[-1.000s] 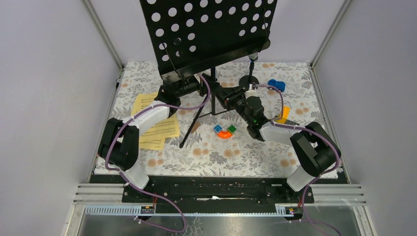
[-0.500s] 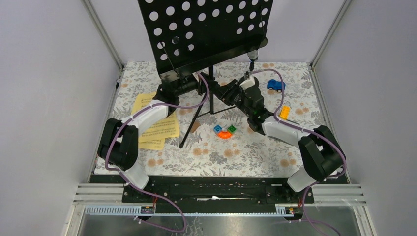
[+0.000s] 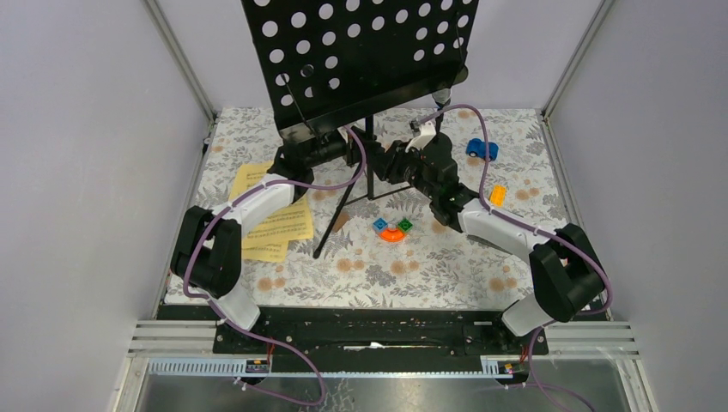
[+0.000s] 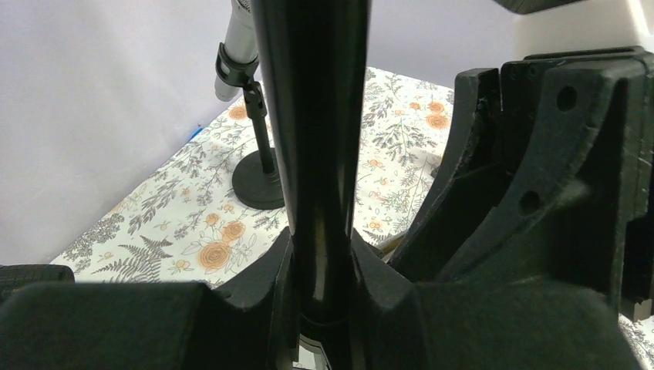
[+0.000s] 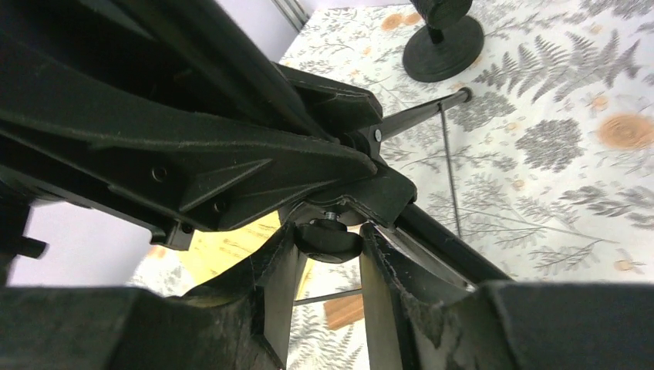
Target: Pack up the instrument practice props
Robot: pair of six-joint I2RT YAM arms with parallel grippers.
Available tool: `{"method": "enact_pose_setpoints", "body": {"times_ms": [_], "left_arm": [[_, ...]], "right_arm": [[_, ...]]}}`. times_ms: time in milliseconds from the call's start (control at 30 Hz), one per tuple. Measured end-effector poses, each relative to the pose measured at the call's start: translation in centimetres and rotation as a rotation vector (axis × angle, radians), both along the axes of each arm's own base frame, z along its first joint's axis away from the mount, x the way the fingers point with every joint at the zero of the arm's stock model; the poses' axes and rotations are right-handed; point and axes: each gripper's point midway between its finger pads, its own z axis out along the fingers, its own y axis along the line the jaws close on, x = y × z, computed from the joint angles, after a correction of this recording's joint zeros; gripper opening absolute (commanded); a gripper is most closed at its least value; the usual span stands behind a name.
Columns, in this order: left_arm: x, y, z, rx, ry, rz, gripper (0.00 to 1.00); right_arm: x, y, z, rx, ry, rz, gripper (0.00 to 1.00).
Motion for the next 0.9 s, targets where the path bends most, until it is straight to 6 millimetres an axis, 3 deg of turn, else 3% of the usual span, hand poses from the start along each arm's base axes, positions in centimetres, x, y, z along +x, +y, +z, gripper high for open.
{"method": "enact_pose_setpoints", "body": {"times_ms": [33, 133, 200, 400, 533, 900], "left_arm": [[0.0, 0.0, 0.0, 0.0, 0.0, -0.001, 0.0], [-0.2, -0.2, 0.0, 0.0, 0.0, -0.007, 0.0], [-0.2, -0.3, 0.0, 0.001, -0.001, -0.009, 0.0], [-0.1, -0.2, 0.1, 0.001, 0.003, -0.005, 0.0], [-0.1, -0.2, 0.1, 0.001, 0.004, -0.006, 0.0], [-0.1, -0.3, 0.1, 0.006, 0.015, -0.026, 0.0]], "right_arm": [[0.0, -0.1, 0.0, -0.028, -0.021, 0.001, 0.04], [-0.2, -0.5, -0.2, -0.116, -0.077, -0.003, 0.52], [-0.3, -0.8, -0.3, -0.168, -0.105, -0.008, 0.61], [-1.0, -4.2, -0.3, -0.246, -0.129, -0.112, 0.72], [-1.7, -5.5, 0.8, -0.181, -0.09, -0.174, 0.72], [-1.7, -5.6, 2.3, 0.134, 0.152, -0.252, 0.7]]}}
